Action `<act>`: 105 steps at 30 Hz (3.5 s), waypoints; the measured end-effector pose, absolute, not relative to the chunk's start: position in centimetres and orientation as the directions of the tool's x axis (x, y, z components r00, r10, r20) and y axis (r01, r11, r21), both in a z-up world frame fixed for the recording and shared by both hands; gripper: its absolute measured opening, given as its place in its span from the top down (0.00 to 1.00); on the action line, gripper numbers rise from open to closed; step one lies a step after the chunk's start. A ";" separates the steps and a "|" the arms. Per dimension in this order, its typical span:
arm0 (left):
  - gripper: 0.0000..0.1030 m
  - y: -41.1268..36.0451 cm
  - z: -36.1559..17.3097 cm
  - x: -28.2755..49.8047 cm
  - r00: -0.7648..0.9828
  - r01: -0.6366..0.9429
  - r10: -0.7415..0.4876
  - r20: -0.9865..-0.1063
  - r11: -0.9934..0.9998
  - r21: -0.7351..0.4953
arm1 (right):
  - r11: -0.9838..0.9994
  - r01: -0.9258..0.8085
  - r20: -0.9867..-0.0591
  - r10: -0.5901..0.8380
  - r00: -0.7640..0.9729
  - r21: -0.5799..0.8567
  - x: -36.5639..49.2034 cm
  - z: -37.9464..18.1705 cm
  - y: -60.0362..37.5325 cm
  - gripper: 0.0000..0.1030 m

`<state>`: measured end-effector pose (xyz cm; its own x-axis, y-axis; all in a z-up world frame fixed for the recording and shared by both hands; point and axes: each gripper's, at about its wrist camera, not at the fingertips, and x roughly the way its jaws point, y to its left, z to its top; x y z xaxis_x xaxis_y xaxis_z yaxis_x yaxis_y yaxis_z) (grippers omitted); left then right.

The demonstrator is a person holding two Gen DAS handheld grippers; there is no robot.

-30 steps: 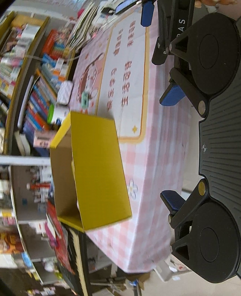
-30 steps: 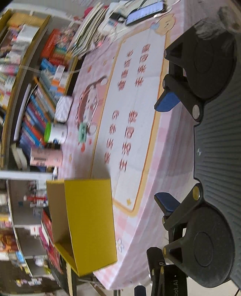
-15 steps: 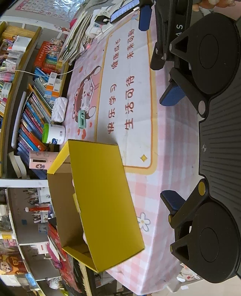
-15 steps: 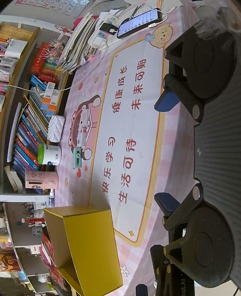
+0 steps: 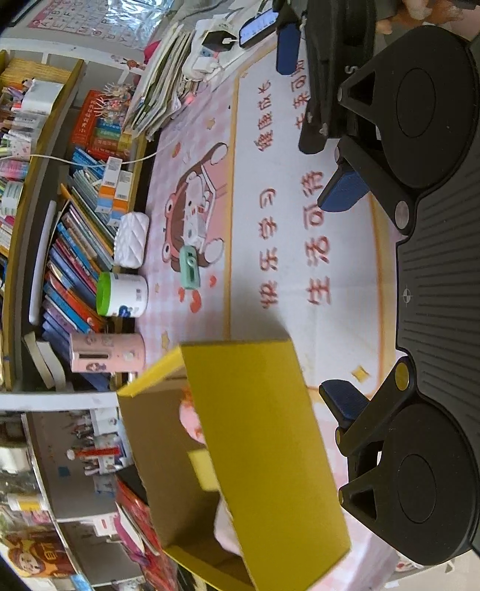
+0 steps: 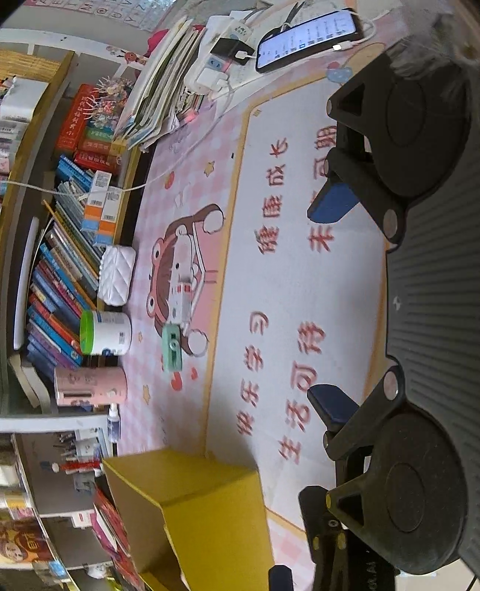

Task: Organize objects
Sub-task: 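Move both open tools across the mat toward the stapler and card box, then grasp the white-and-red card box with the right tool, then grasp the mint-green stapler with the left tool while the right tool holds the card box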

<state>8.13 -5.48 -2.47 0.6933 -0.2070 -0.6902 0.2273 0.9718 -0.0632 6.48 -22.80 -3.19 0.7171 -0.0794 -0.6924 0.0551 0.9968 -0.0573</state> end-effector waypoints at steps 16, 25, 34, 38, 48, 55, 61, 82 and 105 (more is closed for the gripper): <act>0.04 -11.4 -2.0 13.2 0.710 0.168 -0.159 -0.686 0.984 -0.055 | 1.000 -0.003 -0.672 -0.018 0.740 -0.030 13.0 -2.2 -29.4 0.08; 0.04 -14.3 -1.9 15.5 0.719 0.116 -0.111 -0.686 0.993 -0.038 | 0.999 -0.039 -0.657 0.032 0.753 0.003 16.2 -2.1 -32.9 0.09; 0.05 -16.1 -2.2 17.7 0.732 0.093 -0.062 -0.679 0.996 0.010 | 0.996 -0.074 -0.654 0.085 0.752 0.044 19.1 -2.7 -35.1 0.12; 0.05 -16.3 -2.4 18.9 0.736 0.072 -0.037 -0.676 0.997 0.023 | 0.994 -0.087 -0.638 0.105 0.763 0.059 20.5 -2.7 -35.8 0.13; 0.05 -16.8 -3.3 20.9 0.717 0.048 -0.004 -0.697 0.998 0.044 | 0.983 -0.176 -0.644 0.172 0.746 0.059 25.0 -4.2 -35.4 0.16; 0.05 -16.8 -4.1 20.3 0.683 0.030 0.044 -0.729 0.996 0.088 | 0.964 -0.253 -0.671 0.240 0.701 0.082 29.0 -5.9 -33.2 0.23; 0.05 -16.6 -4.1 20.1 0.680 0.027 0.065 -0.730 0.993 0.113 | 0.953 -0.283 -0.704 0.274 0.656 0.107 31.0 -7.0 -30.9 0.27; 0.05 -17.4 -4.8 22.0 0.676 0.028 0.039 -0.736 0.997 0.078 | 0.961 -0.267 -0.713 0.241 0.659 0.077 31.0 -6.6 -32.0 0.47; 0.18 -18.6 -8.2 32.6 0.703 -0.099 0.065 -0.709 0.995 -0.007 | 0.981 -0.157 -0.737 0.186 0.649 0.110 24.6 -4.9 -38.6 0.47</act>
